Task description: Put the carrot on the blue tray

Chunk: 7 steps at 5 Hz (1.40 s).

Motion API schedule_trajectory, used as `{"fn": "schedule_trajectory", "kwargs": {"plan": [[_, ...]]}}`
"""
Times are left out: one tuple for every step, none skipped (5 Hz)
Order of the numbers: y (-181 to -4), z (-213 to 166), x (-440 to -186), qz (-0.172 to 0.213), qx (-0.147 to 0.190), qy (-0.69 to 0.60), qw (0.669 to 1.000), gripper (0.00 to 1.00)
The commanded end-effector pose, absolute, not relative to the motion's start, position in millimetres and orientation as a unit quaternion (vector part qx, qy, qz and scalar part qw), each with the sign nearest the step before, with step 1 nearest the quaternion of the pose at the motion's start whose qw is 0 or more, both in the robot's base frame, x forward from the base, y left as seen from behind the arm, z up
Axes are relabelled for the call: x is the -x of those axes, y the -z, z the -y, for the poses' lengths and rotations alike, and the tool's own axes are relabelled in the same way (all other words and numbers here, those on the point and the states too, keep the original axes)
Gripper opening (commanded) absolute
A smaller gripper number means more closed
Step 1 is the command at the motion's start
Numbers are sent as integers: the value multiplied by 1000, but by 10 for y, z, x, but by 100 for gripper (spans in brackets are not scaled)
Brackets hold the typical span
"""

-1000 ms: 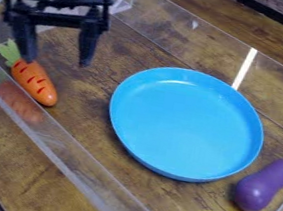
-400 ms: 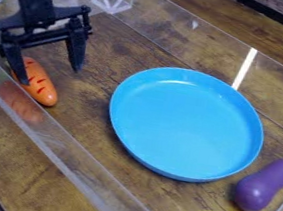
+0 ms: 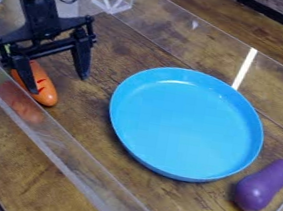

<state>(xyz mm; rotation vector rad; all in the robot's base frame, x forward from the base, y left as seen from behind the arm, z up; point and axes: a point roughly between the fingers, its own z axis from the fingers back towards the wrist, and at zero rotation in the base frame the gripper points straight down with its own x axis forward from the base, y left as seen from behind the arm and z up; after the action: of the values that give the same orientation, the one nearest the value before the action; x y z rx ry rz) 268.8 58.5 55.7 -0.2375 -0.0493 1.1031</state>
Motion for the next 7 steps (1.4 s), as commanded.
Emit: {"fn": "schedule_trajectory", "kwargs": {"plan": [[-565, -653, -2731, 40, 126, -530, 838, 100], [-473, -737, -2715, 46, 131, -549, 824, 100], [-391, -820, -2715, 51, 137, -565, 812, 100], [-338, -879, -2674, 55, 138, -577, 803, 100], [-294, -910, -2629, 58, 136, -583, 799, 100], [-283, -1018, -2645, 60, 133, -584, 798, 100], [-279, -1128, -2653, 63, 130, -585, 798, 100]]}}
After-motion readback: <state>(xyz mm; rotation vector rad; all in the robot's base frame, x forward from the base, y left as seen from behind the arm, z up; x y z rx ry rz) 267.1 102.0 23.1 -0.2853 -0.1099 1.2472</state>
